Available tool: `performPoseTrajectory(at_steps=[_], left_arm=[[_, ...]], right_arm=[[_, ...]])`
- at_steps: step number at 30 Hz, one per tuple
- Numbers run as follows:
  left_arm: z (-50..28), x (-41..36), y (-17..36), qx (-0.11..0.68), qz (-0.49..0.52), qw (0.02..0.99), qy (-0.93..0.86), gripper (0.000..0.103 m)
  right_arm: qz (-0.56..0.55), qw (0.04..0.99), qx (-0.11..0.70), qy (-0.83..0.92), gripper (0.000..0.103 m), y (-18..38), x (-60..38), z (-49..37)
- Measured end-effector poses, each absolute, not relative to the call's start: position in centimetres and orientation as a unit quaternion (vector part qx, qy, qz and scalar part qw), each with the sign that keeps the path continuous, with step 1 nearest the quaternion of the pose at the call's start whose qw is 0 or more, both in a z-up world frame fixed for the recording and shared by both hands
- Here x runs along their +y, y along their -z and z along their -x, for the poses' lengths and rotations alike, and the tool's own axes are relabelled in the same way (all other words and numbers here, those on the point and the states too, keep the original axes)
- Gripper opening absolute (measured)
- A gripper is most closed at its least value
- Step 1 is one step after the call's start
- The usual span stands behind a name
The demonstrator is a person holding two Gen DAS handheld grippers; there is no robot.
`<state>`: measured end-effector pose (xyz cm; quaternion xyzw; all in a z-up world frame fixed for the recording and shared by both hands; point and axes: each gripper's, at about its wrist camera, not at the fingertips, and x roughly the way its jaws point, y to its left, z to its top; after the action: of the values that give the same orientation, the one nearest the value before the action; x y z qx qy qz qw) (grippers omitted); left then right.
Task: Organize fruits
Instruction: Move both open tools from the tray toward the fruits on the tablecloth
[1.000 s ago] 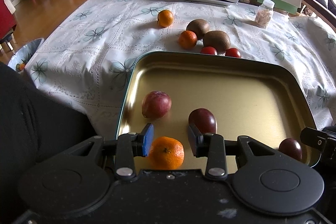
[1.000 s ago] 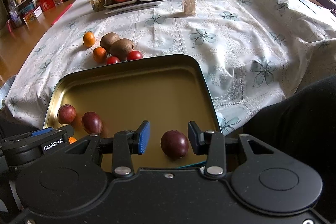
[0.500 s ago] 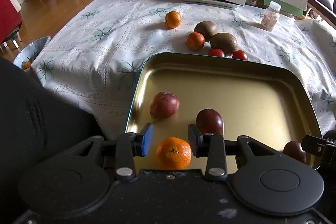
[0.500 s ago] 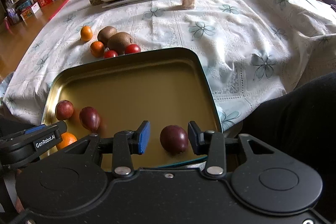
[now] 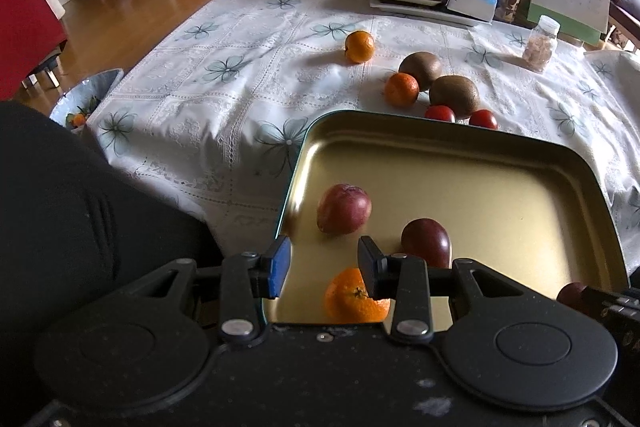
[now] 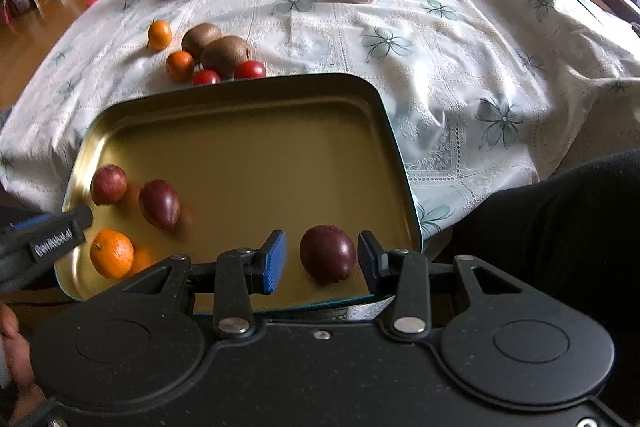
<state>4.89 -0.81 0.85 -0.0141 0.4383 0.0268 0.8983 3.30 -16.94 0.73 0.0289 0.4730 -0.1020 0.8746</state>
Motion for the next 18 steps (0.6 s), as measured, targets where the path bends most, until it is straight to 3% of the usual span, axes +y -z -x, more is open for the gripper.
performPoseTrajectory(at_steps=[18], left_arm=[[-8.1, 0.1, -0.6, 0.529, 0.021, 0.848, -0.021, 0.038]], right_arm=[[-0.046, 0.842, 0.537, 0.036, 0.049, -1.4, -17.2, -6.7]])
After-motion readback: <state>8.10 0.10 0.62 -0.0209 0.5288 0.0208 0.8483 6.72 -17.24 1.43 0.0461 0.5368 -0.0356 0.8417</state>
